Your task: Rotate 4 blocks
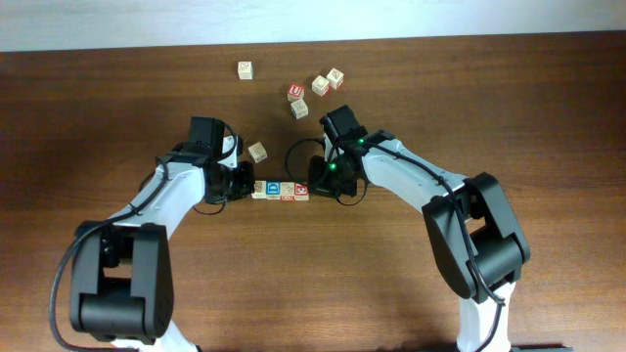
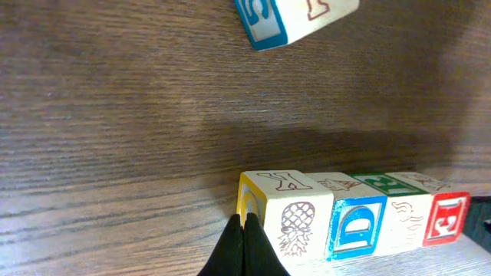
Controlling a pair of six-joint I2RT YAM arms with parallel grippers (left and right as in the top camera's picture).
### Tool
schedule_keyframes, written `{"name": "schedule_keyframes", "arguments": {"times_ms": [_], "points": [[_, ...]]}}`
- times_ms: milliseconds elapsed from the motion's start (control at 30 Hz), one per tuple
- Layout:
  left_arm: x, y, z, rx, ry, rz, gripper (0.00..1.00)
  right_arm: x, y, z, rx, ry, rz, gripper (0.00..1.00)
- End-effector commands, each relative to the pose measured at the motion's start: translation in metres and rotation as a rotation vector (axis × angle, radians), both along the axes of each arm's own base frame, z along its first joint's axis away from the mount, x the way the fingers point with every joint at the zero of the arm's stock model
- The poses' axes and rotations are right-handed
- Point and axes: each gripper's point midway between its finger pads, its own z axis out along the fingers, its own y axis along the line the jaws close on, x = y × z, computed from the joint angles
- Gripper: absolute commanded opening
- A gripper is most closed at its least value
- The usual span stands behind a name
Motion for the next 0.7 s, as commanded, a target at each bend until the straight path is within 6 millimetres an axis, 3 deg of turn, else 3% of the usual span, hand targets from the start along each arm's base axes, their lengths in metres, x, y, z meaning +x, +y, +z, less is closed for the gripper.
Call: {"name": "schedule_keyframes", "arguments": {"times_ms": [0, 367, 533, 667], "points": [[-0.013, -0.015, -0.020, -0.021, 0.047, -0.106, 0.00, -0.009, 0.008, -0.003, 0.008, 0.012, 0.038, 0.04], [-0.012, -0.022, -0.018, -0.058, 0.037, -0.139, 0.00, -0.009, 0.011, 0.001, 0.028, 0.001, 0.073, 0.05], [-0.002, -0.011, -0.016, 0.037, -0.038, -0.257, 0.00, -0.010, 0.010, 0.001, 0.024, 0.006, 0.072, 0.04], [0.007, 0.001, -0.014, 0.116, -0.054, -0.235, 0.00, -0.011, 0.010, 0.001, 0.023, 0.009, 0.072, 0.04]]}}
